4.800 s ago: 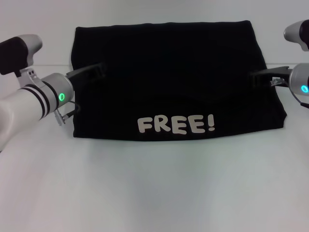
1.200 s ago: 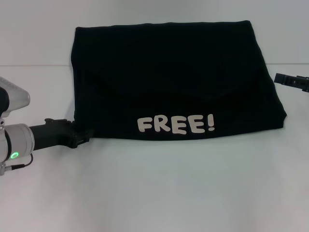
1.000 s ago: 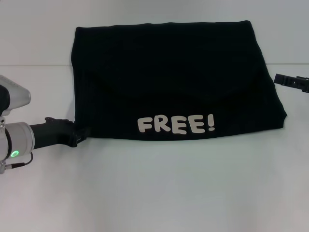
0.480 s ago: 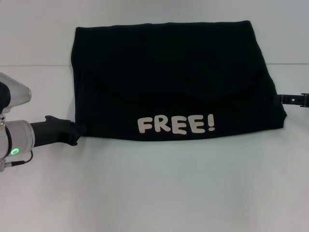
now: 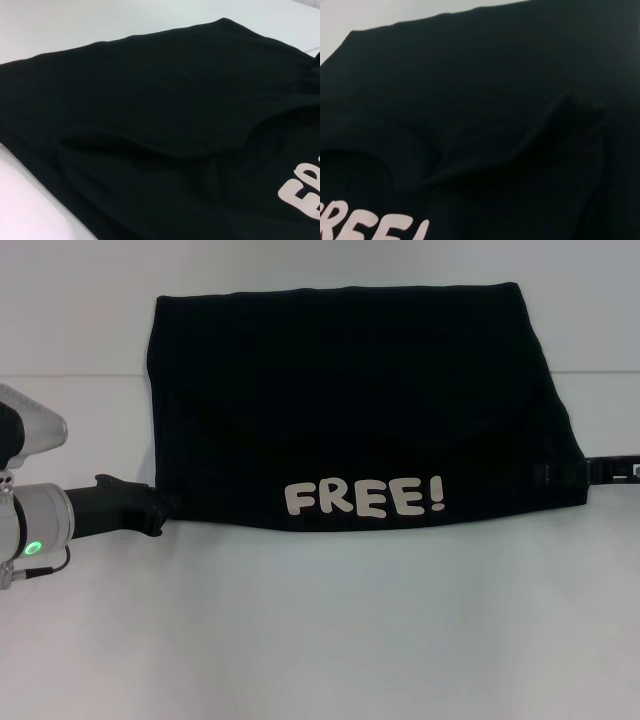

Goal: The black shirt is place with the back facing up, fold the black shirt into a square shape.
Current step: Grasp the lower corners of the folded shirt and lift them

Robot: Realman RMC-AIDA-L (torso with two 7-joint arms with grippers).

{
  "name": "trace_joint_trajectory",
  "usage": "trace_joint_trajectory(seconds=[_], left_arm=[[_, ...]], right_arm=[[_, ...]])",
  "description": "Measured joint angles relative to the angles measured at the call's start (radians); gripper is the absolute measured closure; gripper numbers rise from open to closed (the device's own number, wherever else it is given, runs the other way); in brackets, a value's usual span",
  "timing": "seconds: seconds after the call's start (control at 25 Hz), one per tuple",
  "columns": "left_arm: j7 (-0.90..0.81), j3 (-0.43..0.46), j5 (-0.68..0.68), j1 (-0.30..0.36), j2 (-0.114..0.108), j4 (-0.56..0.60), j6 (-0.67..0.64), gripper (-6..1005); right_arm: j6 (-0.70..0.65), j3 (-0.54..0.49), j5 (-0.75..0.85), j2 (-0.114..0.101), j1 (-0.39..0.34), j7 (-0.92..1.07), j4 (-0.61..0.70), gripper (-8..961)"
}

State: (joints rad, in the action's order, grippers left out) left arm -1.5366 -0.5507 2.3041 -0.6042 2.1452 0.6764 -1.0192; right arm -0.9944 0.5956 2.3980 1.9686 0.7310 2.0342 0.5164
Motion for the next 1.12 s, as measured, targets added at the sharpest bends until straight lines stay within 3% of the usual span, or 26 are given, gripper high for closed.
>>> trace_joint_trajectory(seconds=[0.24, 0.32, 0.56, 1.12], left_arm=[[0.000, 0.001, 0.000, -0.006, -0.004, -0.001, 0.001, 992], [0.000, 0.000, -0.001, -0.008, -0.005, -0.002, 0.001, 991], [-0.001, 0.002, -0.006, -0.009, -0.005, -0.003, 0.001, 989], [-0.001, 0.002, -0.010, -0.012, -0.005, -0.005, 0.013, 984]], right_arm=[[0.011, 0.013, 0.001, 0.010, 0.002, -0.006, -0.003, 126], [0.012, 0.012, -0.002, 0.011, 0.002, -0.013, -0.008, 318], [0.000, 0.004, -0.008, 0.011, -0.002, -0.038, -0.011, 566], [-0.002, 0.001, -0.055, 0.002, -0.021, -0.079, -0.013, 873]])
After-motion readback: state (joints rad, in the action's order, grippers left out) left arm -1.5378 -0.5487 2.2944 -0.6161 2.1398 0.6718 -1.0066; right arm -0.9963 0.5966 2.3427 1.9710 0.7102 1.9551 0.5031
